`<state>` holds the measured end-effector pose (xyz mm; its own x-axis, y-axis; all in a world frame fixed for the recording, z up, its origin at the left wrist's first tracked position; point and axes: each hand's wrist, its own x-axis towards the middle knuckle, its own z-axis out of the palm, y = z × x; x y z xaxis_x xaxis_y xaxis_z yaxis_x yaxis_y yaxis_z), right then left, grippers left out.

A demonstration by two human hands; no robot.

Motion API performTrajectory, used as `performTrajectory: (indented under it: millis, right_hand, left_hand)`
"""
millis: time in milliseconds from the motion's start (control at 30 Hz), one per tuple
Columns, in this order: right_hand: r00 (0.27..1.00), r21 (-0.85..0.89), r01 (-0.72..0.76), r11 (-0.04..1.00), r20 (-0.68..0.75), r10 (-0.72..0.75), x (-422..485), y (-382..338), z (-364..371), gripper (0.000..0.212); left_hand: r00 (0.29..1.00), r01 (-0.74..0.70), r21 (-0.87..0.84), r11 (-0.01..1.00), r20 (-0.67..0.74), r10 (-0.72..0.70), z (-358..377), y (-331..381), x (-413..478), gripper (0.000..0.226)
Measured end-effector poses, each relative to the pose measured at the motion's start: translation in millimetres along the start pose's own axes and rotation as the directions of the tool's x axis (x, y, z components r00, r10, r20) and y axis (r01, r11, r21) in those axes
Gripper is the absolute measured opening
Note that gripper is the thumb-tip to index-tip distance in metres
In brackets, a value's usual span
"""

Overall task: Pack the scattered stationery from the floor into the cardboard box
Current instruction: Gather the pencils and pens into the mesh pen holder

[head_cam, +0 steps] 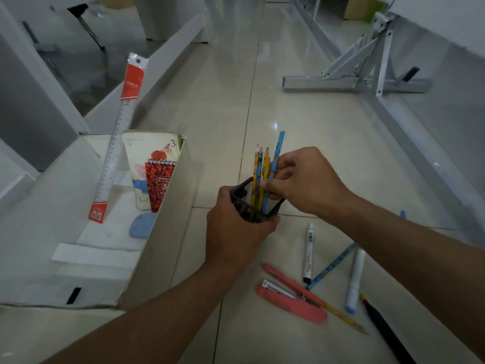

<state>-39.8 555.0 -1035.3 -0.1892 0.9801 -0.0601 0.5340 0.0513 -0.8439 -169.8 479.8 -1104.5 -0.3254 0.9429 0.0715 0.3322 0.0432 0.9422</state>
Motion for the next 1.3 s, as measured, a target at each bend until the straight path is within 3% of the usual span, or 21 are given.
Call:
performTrajectory:
  millis: [233,367,500,633,767,933,1067,1300]
  right_hand:
    - [0.995,0.075,-0.069,0.995,-0.065,0.074,3.6,4.5,-9.2,0.025]
    - [0.985,0.077,-0.125,0.989,-0.112,0.133,7.1,11.4,-25.1,0.008]
    - [0.972,-0.07,-0.23,0.971,-0.057,0.226,3.2,31.2,-58.9,0.004]
    - [0.915,-0.232,-0.403,0.885,-0.067,0.399,-21.4,68.4,-94.8,0.011]
    - [0.827,-0.295,-0.562,0.773,-0.231,0.513,-36.5,112.0,-127.6,0.024]
    - [0.718,-0.197,-0.685,0.701,-0.345,0.605,-59.0,136.9,-147.1,0.042]
    - [0.654,-0.107,-0.743,0.661,-0.328,0.682,-67.3,144.9,-143.8,0.041]
    - [0.607,-0.004,-0.771,0.637,-0.307,0.733,-66.4,162.3,-134.5,0.033]
  left_hand:
    - [1.0,-0.016,0.038,0.999,0.003,0.016,3.2,-5.2,-0.7,0.073]
    - [0.999,-0.009,0.057,0.998,-0.032,0.011,4.0,-3.0,-0.7,0.07]
    - [0.997,-0.02,0.067,0.998,-0.073,0.025,3.3,7.9,3.8,0.069]
    - [0.997,-0.069,0.074,0.995,-0.018,0.071,9.8,14.5,-0.7,0.069]
    - [0.997,-0.072,0.08,0.994,-0.002,0.072,14.0,13.5,-3.9,0.072]
    - [0.996,-0.086,0.096,0.992,0.009,0.086,18.7,11.6,-4.2,0.08]
    - [0.995,-0.094,0.11,0.989,0.026,0.092,22.4,9.9,-4.1,0.084]
    - [0.995,-0.091,0.119,0.989,0.042,0.086,21.9,4.7,-5.2,0.085]
